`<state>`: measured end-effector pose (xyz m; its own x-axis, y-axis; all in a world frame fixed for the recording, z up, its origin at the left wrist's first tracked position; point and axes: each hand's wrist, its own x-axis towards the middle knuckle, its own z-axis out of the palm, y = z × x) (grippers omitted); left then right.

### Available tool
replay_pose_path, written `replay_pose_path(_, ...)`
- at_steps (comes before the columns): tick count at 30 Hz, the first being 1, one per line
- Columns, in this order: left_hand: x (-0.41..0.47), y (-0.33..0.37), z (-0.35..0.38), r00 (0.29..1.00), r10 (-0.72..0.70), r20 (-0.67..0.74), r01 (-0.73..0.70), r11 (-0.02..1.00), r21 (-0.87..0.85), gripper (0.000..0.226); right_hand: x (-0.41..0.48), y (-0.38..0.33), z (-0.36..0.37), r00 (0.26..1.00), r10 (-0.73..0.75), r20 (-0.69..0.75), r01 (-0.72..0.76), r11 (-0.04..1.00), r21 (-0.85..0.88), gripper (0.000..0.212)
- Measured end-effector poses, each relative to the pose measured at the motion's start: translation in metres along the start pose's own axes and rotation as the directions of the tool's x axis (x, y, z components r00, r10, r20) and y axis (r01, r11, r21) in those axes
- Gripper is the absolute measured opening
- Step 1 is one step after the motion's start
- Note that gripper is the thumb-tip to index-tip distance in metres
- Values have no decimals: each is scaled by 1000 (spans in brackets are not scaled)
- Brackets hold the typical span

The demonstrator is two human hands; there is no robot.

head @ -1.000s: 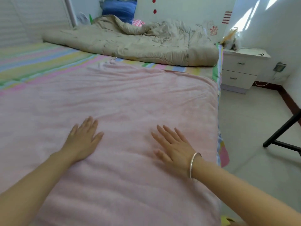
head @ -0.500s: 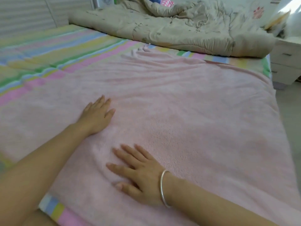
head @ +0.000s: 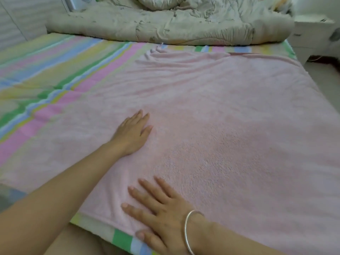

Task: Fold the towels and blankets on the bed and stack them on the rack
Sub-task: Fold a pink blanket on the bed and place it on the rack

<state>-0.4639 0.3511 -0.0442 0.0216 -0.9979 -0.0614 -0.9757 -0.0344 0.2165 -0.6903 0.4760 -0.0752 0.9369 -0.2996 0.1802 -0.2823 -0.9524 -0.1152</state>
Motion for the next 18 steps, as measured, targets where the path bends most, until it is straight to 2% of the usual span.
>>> replay_pose_path(2, -12, 6, 3, 998, 51, -25, -51, 999, -14, 60, 0, -8, -6, 1000, -9, -7, 10, 994, 110, 56)
replay_pose_path(3, -19, 14, 6, 995, 96, -30, -97, 995, -23, 62, -1, -9, -12, 999, 38, -29, -32, 985, 169, 55)
replay_pose_path(5, -33, 38, 12, 980, 197, -27, -198, 979, -50, 71, -12, 2, -23, 965, 252, -72, -234, 952, 199, 53)
replay_pose_path(6, -39, 52, 15, 969, 245, -27, -246, 967, -60, 75, -19, 14, -29, 912, 394, -113, -375, 914, 154, 55)
replay_pose_path(7, -45, 69, 19, 954, 300, -26, -301, 951, -67, 78, -31, 28, -36, 823, 547, -156, -539, 837, 92, 62)
replay_pose_path(8, -52, 88, 23, 933, 358, -22, -359, 930, -74, 77, -47, 40, -44, 696, 701, -154, -706, 708, 27, 70)
replay_pose_path(9, -60, 107, 26, 911, 413, -18, -413, 907, -79, 74, -64, 51, -49, 542, 835, -99, -840, 541, -30, 75)
replay_pose_path(11, -77, 149, 35, 845, 534, -18, -534, 842, -80, 72, -108, 54, -55, 227, 974, 20, -966, 228, -126, 70)
replay_pose_path(12, -85, 167, 40, 808, 589, -21, -588, 805, -79, 74, -125, 50, -56, 146, 988, 41, -978, 150, -143, 67)
replay_pose_path(14, -105, 202, 55, 710, 705, 3, -703, 708, -67, 77, -158, 27, -54, 37, 999, 22, -987, 40, -156, 68)
replay_pose_path(16, -127, 220, 76, 594, 803, 45, -804, 593, 40, 71, -183, 2, -51, -78, 997, 1, -988, -77, -132, 70)
replay_pose_path(18, -142, 224, 90, 537, 841, 63, -840, 526, 135, 65, -203, -19, -47, -163, 987, -7, -983, -163, -88, 73)
